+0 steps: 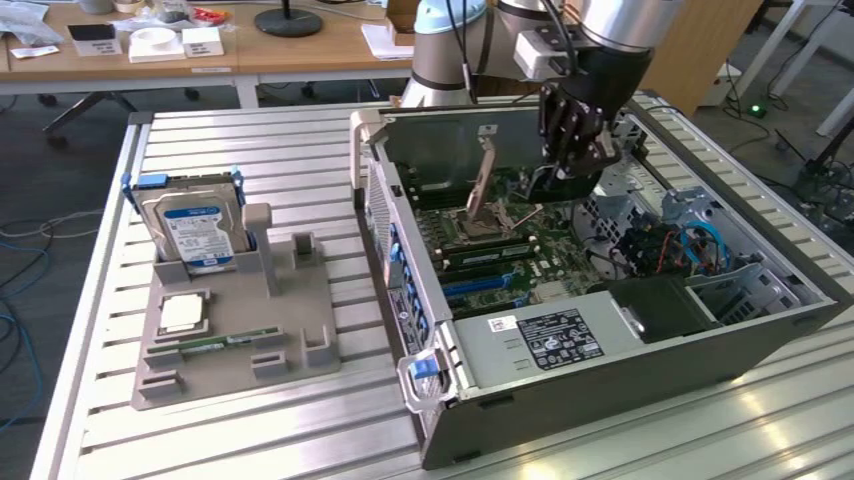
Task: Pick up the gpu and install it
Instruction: 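Insert the gpu into the slot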
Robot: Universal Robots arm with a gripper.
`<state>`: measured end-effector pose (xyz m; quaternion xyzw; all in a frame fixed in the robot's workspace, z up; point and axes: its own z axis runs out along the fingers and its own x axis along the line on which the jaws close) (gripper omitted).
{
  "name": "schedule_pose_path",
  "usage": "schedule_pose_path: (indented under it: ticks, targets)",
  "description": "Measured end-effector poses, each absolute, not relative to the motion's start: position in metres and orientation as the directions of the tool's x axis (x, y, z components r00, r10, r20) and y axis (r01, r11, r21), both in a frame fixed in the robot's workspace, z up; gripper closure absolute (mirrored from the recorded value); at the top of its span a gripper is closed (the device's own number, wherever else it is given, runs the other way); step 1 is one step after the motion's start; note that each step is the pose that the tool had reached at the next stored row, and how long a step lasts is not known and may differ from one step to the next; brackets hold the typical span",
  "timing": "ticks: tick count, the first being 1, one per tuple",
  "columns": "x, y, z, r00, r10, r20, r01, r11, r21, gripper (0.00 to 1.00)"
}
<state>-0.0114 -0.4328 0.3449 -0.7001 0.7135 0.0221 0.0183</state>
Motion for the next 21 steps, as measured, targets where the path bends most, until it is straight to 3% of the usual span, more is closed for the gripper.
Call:
schedule_pose_path:
  ticks: [21]
  targets:
    - [-0.016,-0.441,0.325,-0.018,-0.998,-0.057,-1.0,0.017,0.006,0.74]
